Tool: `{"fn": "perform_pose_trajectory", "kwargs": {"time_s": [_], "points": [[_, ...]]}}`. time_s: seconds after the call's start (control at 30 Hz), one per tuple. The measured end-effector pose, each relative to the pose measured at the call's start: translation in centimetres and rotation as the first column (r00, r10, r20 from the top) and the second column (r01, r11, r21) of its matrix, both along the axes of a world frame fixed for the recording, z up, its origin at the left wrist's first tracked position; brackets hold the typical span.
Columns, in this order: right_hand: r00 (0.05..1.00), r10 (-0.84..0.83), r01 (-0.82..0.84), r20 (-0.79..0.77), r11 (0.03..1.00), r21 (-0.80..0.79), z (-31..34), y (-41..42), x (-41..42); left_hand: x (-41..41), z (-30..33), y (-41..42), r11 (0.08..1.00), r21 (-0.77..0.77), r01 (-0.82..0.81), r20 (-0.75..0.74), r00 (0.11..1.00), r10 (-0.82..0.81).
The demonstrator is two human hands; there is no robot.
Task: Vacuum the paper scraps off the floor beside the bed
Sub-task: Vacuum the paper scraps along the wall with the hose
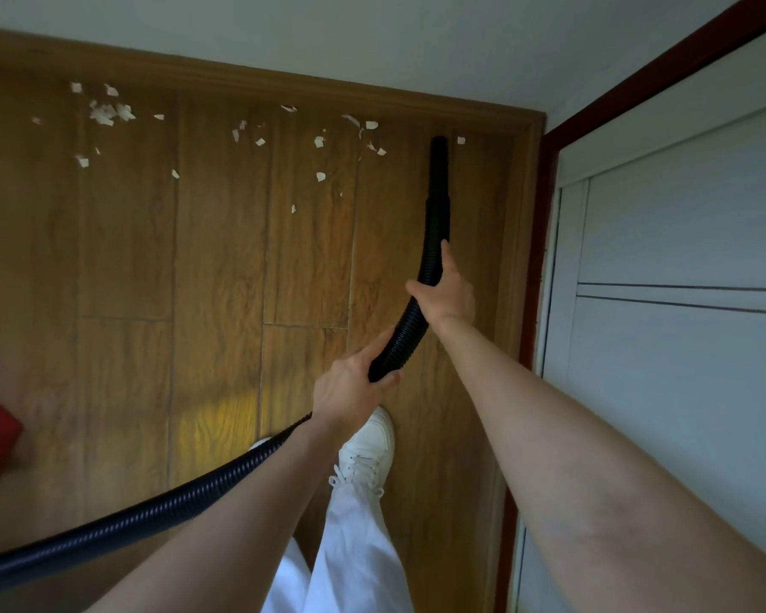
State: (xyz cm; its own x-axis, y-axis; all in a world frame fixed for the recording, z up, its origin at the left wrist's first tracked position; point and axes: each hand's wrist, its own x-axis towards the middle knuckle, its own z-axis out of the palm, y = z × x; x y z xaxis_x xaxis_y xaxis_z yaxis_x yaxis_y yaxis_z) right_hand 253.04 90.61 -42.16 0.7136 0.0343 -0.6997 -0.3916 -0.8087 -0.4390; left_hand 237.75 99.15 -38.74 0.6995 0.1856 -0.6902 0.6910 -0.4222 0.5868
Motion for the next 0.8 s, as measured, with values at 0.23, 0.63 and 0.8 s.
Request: {"fn": "perform_pose_trajectory", "kwargs": {"time_s": [0.23,0.63,0.8], "points": [[0.995,-0.098,0.098,-0.006,0.995,-0.006,0.0,-3.1,1.3,2.1,-0.7,-1.4,0.991,0.032,0.126,0.009,0.992,-0.127],[0.999,-0.008,0.011,-0.052,0.998,0.067,0.2,1.4,-0.3,-0.8,0.0,0.7,0.999,0.038,0.017,0.007,1.000,-0.018],[0.999,-0.036,0.037,-0.027,0.998,0.043,0.6,0.8,1.0,0.7,0.2,0.9,0.995,0.064,0.079,0.019,0.997,-0.080]]}}
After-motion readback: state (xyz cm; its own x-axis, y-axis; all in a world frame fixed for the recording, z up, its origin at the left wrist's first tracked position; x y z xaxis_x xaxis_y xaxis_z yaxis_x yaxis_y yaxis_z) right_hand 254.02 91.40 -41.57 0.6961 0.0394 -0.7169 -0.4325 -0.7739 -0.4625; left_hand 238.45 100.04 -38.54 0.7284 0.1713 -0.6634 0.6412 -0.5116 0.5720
